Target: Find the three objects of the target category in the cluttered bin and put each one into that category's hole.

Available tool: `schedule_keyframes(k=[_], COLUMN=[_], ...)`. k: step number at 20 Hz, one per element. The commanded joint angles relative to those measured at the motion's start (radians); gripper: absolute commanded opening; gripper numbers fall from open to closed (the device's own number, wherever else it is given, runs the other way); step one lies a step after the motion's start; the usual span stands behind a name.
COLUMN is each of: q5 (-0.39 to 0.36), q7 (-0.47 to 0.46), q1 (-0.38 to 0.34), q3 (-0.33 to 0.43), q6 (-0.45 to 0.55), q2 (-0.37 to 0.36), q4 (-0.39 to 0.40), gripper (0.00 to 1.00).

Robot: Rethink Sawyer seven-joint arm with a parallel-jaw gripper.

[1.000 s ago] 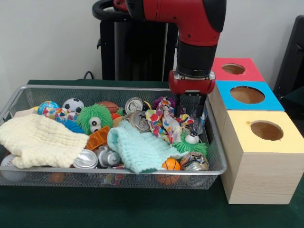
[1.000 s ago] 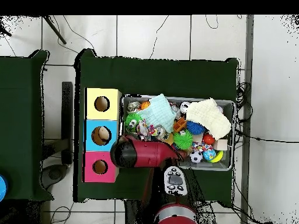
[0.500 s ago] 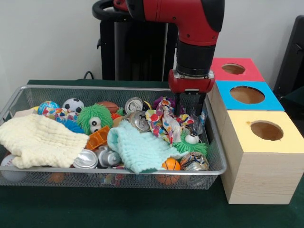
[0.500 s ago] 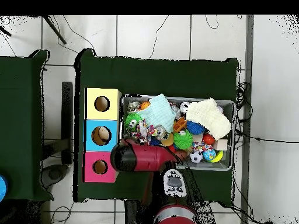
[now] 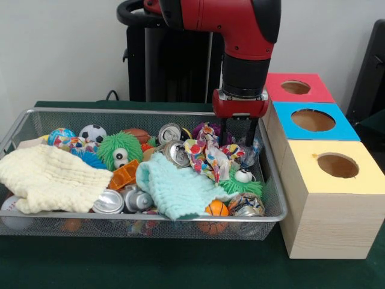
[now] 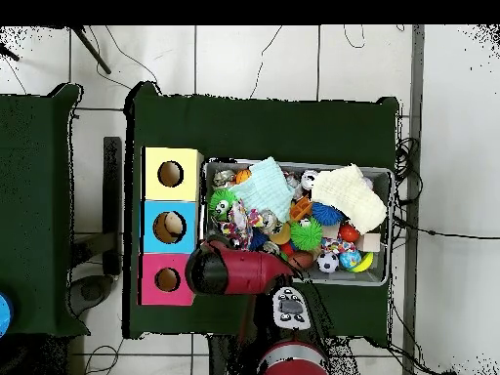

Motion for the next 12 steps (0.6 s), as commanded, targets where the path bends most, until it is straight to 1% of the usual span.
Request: schedule_keyframes(k=[1, 12], q5=[-0.037, -0.042], q7=[0.155, 0.158], q1=[-0.028, -0.032], q3=[0.058, 0.057], q6=[-0.075, -0.085], q2=[0.044, 0.027], q4=[0.043, 0.081], gripper=[1.0, 1.0])
